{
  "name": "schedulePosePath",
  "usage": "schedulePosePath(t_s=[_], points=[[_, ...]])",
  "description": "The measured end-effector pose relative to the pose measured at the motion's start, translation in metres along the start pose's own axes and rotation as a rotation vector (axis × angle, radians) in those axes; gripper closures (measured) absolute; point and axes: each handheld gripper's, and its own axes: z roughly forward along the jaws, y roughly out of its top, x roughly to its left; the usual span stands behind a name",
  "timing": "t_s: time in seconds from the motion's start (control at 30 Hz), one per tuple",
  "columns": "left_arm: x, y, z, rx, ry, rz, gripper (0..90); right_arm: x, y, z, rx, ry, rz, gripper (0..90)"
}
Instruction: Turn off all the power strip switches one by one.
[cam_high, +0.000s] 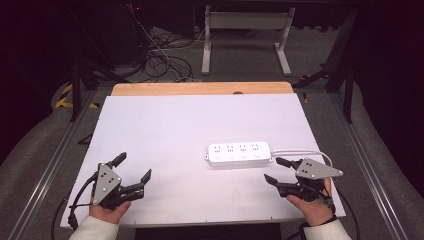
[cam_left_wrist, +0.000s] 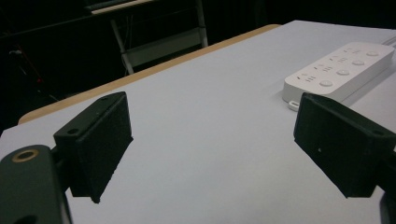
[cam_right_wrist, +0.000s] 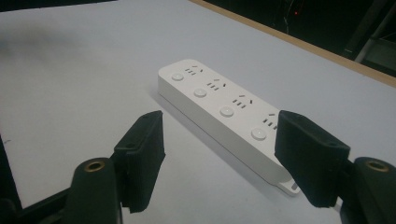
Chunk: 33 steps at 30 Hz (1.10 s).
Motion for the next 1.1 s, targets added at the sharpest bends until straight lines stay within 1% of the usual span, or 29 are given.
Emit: schedulePosePath(t_s=[0.2,0.23,0.27,0.33,0.4,0.47,0.5,0.53,0.57,0.6,0.67,0.77,0.8,0.9,0.93,1.0,1.1], points=[[0.001,0.000,0.000,0.003,-0.001,-0.013,10.7,0.000,0.001,0.000,0.003,0.001,-0.002,33.6],[0.002,0.000,-0.001,0.001,-0.006,-0.025,10.4,0.000,0.002,0.000,0.003,0.003,0.000,33.6],[0.002,0.000,-0.001,0.001,-0.006,-0.025,10.4,0.001,0.002,0.000,0.002,0.003,-0.004,33.6],[0.002,0.000,-0.001,-0.003,-0.009,-0.040,10.3,0.001,0.003,-0.001,0.006,0.004,-0.007,33.9],[0.003,0.000,-0.001,-0.003,-0.010,-0.041,10.3,0.002,0.005,0.000,0.010,0.008,-0.017,34.8],[0.002,0.000,-0.001,-0.001,-0.003,-0.037,10.3,0.002,0.008,0.000,0.016,0.010,-0.037,39.6],[0.001,0.000,-0.001,-0.006,-0.002,-0.032,10.3,0.003,0.010,0.000,0.022,0.005,-0.048,40.6],[0.001,0.000,-0.001,-0.006,-0.002,-0.032,10.3,0.003,0.010,0.000,0.022,0.005,-0.048,40.6],[0.001,0.000,-0.001,-0.001,-0.004,-0.022,10.3,0.002,0.013,0.000,0.033,-0.015,-0.063,44.0],[0.000,0.000,-0.001,-0.003,-0.004,-0.027,10.3,0.002,0.015,0.000,0.037,-0.017,-0.066,47.0],[0.000,0.000,-0.002,0.001,-0.001,-0.016,10.3,0.000,0.018,0.001,0.047,-0.010,-0.065,49.1],[0.000,0.000,-0.001,0.000,-0.001,-0.015,10.3,-0.001,0.023,0.003,0.052,0.000,-0.068,49.9],[0.000,0.000,-0.001,0.001,-0.003,-0.012,10.3,-0.002,0.028,0.004,0.055,0.004,-0.075,50.2],[0.000,0.000,-0.002,-0.001,-0.001,-0.009,10.3,-0.004,0.032,0.006,0.059,0.014,-0.066,50.4],[0.000,0.000,-0.002,-0.001,0.000,-0.009,10.3,-0.006,0.036,0.009,0.061,0.035,-0.050,53.2],[0.000,0.000,-0.002,-0.001,-0.001,-0.009,10.3,-0.008,0.039,0.012,0.067,0.056,-0.046,53.5],[0.000,0.000,-0.002,-0.001,-0.001,-0.009,10.3,-0.010,0.042,0.015,0.075,0.062,-0.056,53.8]])
